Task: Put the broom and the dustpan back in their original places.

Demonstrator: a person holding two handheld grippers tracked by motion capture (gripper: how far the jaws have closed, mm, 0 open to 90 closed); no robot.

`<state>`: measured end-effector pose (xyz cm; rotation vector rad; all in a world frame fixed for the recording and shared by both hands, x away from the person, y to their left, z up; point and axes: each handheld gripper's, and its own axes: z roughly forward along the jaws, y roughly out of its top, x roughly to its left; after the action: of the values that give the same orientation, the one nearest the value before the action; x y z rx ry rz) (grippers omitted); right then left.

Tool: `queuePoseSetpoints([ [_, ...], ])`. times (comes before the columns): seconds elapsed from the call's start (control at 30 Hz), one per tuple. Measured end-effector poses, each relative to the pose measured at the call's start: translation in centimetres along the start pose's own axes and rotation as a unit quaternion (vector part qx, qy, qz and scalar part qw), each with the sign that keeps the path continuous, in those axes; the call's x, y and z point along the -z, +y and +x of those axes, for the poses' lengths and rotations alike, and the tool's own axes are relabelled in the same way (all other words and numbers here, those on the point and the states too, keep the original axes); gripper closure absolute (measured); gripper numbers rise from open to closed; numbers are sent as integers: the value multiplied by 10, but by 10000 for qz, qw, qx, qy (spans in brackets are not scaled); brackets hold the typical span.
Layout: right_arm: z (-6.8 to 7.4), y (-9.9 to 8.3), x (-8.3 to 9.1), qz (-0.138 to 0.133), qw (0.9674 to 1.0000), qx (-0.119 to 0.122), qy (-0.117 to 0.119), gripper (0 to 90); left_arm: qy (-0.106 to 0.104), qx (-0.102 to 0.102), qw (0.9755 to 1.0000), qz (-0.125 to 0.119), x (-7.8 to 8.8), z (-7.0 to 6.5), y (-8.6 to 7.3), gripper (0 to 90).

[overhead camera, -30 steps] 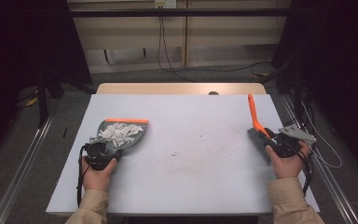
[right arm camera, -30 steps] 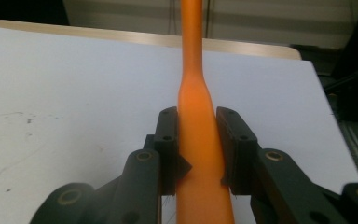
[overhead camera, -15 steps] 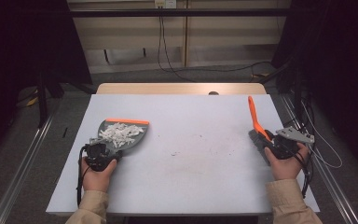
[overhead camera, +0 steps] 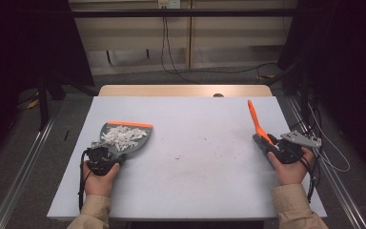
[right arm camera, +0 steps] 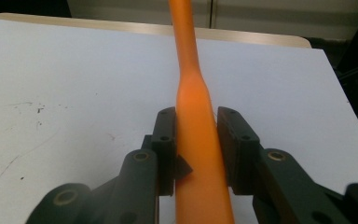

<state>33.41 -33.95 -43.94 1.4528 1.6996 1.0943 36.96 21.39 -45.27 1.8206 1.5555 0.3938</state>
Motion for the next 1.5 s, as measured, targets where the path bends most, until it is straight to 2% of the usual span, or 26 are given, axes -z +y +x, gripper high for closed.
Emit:
queuePoseSetpoints([
  [1.07, 21, -5, -11, 100, 9995, -26, 287, 663, -124, 3, 9999, 1, 1, -1, -2, 592],
  [1.33, 26, -5, -15, 95, 9996, -13, 255, 655, -154, 6, 9999, 2, 2, -1, -2, 575],
  [1.37, 27, -5, -15, 95, 9996, -34, 264, 654, -217, 10, 9998, -3, 2, -1, -2, 574],
  [1.5, 28, -5, -18, 85, 9995, -75, 287, 648, -177, 43, 9998, -20, 3, -2, -3, 573],
])
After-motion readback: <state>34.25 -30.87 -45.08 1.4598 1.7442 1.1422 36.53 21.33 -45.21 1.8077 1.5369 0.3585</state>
